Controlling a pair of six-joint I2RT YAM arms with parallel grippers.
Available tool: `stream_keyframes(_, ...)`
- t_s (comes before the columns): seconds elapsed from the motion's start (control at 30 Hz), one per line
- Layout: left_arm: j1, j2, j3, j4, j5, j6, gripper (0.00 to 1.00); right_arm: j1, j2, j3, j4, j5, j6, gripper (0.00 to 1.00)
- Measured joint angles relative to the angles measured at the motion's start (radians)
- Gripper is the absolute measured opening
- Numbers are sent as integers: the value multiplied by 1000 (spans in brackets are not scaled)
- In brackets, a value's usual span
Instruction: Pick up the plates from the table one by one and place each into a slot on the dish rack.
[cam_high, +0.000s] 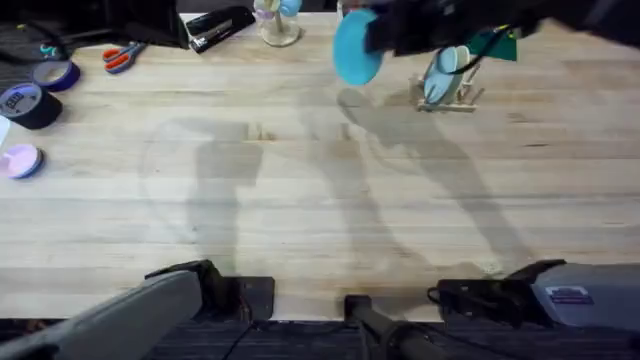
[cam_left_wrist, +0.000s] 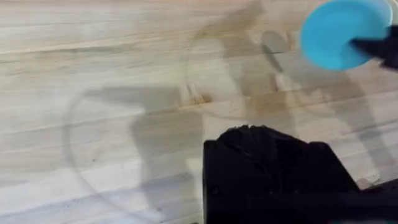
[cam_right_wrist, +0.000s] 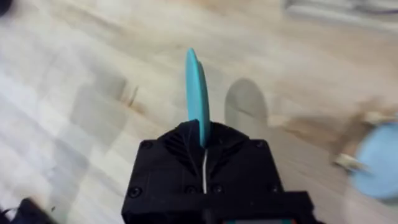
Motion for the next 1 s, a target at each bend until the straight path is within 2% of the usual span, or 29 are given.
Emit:
stream_keyframes(0.33,0,-107,0,-55,-79,2,40,-109,-215,0,-180,171,-31,29)
stream_keyframes(0.67,0,-138,0,-54,-111,10,48,-130,-366,0,-356,476,-33,29)
stream_keyframes(0.73,0,-138,0,-54,-113,12,154,-130,-390,0,-373,530,-25,29)
stream_keyframes(0.8,0,-138,0,-54,-115,14,411,-130,-412,0,-390,574,-7,29)
stream_keyframes(0.9,0,-138,0,-51,-115,13,864,-130,-433,0,-415,611,19,28)
stream_keyframes(0.93,0,-138,0,-48,-115,12,964,-130,-437,0,-424,619,26,29)
stream_keyframes(1.0,0,-138,0,-44,-116,13,992,-130,-439,0,-436,632,34,29)
